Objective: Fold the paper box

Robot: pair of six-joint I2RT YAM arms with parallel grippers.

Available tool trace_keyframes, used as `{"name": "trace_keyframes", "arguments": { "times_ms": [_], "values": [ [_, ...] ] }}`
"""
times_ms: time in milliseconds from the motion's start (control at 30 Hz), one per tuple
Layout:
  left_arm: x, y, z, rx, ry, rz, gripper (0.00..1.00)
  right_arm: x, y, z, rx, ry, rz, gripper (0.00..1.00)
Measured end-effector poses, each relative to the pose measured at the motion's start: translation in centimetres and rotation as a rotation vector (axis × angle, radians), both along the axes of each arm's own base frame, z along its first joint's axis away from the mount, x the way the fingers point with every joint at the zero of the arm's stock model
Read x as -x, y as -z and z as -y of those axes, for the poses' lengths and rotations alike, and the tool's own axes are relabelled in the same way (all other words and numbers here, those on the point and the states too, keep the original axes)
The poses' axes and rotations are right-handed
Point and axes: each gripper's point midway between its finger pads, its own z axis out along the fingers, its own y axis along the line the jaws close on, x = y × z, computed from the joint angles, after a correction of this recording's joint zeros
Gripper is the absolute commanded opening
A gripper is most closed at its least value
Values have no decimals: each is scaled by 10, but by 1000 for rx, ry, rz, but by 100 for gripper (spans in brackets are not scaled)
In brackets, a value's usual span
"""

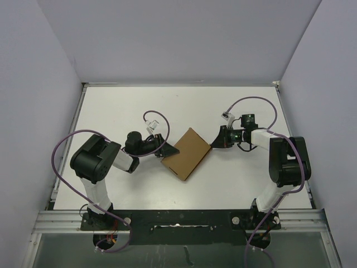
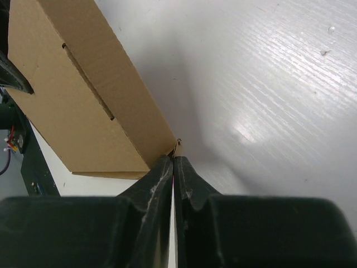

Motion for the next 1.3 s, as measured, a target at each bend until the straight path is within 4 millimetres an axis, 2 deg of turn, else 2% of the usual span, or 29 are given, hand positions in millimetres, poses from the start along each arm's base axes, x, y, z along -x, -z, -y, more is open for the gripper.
{"name": "trace_keyframes", "arguments": {
  "times_ms": [500,1300],
  "values": [
    [3,8,-7,6,-75,-45,10,-1,1,-1,4,-9,16,0],
    [7,10,-12,48,-138,-77,9,0,2,-6,17,-65,100,0]
  ]
}}
